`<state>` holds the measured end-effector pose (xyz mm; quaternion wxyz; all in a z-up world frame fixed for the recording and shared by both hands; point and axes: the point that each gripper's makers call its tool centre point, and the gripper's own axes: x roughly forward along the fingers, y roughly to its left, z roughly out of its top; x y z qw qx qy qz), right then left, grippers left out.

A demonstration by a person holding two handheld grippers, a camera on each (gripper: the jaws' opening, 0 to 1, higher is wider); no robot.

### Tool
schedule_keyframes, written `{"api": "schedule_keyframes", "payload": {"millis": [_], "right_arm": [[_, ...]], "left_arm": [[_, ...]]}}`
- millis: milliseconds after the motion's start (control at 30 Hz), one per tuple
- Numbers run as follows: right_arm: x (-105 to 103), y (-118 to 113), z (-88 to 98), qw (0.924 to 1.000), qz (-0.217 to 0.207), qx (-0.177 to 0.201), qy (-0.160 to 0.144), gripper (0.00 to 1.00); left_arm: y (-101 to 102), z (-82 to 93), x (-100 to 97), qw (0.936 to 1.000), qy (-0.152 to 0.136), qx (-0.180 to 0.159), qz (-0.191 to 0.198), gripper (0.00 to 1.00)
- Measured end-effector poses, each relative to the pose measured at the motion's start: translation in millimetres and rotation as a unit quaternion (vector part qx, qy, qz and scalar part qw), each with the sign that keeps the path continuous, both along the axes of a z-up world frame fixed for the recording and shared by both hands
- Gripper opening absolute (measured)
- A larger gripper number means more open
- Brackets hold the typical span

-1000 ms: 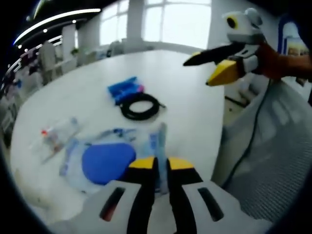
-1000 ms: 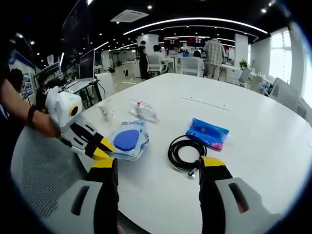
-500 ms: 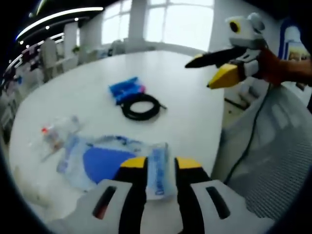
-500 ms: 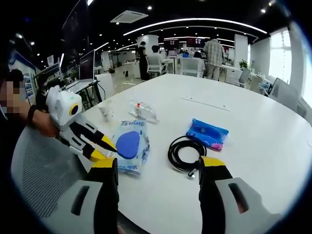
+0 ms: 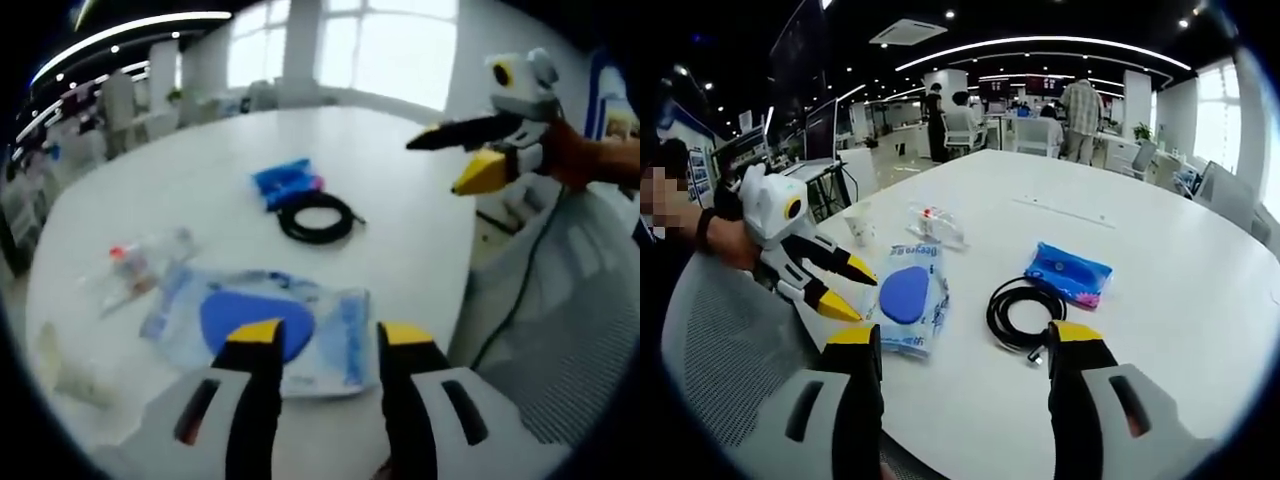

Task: Arrange the tabletop items into an orderly group along one side of the table until the central work area is clear of visible clutter.

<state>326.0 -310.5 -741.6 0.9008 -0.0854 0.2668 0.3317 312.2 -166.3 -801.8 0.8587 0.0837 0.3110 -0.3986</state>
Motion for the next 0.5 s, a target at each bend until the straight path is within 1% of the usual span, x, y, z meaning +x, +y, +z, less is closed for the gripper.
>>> {"api": "schedule_keyframes", "payload": {"millis": [300,500], "right_arm": [[-1,0,-2.0,1.0,0.002,-0.002,0.004,0.67],[-1,0,-2.1,1.0,0.0,0.0,0.006,0.68]], "left_arm": [[17,7.8,13.8,0.9989,-0.012,-0.009,0.044,0.47],[25,10.0,17.4,0.9981,-0.016,-0.009,0.059,0.54]]}}
